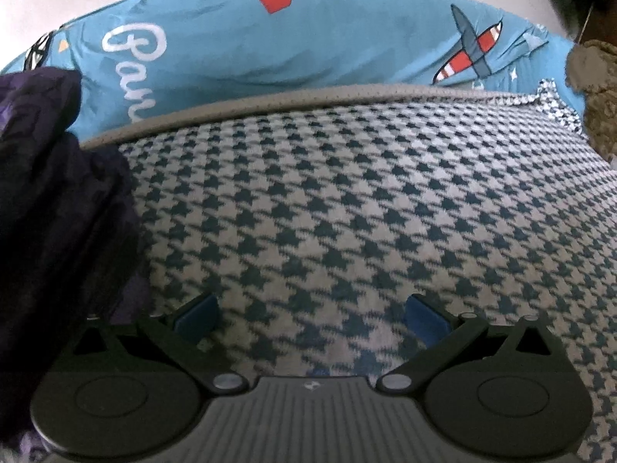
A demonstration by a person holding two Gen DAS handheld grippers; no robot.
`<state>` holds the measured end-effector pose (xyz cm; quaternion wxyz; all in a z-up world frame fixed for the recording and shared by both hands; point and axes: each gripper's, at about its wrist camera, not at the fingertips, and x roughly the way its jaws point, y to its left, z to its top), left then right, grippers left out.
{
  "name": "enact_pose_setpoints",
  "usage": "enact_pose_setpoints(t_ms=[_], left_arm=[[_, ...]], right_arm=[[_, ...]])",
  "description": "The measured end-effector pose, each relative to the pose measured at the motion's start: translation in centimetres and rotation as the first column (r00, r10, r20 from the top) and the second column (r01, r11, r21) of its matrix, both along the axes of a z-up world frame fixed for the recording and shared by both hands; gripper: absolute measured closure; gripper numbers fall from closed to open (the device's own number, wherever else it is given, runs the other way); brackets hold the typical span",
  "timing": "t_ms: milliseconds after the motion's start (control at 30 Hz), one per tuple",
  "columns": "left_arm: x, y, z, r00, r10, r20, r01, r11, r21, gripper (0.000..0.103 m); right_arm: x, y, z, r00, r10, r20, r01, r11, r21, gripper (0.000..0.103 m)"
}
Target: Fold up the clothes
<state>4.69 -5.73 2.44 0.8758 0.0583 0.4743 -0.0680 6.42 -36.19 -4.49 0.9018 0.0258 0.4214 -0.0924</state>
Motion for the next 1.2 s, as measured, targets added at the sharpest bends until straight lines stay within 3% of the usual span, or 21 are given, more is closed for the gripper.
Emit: enact_pose_setpoints(t_ms=[200,733,933,1200], left_arm=[[0.1,0.1,-0.2,1.0,0.011,0.007,-0.012,1.0,0.02,0.0],[0.1,0.2,-0.8,1.0,0.02,-0.004,-0.019,0.999,0.049,0.0],[0.0,0.2,-1.2,0.999,0.023,-0.029,-0.021,0.998,0.052,0.0],[-0.4,0.3,-1.3,0.999,0.023,-0.041,-0.02,0.999,0.05,0.0]], right_arm=[[-0.9,0.0,0.6,0.998,0.01,-0.068,-0.01,1.0,0.002,0.0],[-8.1,2.1,3.9,0.999,0.029,-0.037,-0.023,0.99,0.138,0.0],[-10.1,4.4,3.4,0.995,0.093,-0.038,-0.09,0.993,0.075,0.0],[-11.7,6.2,2.5,0.987,0.155,-0.047,-0.15,0.984,0.098,0.0]])
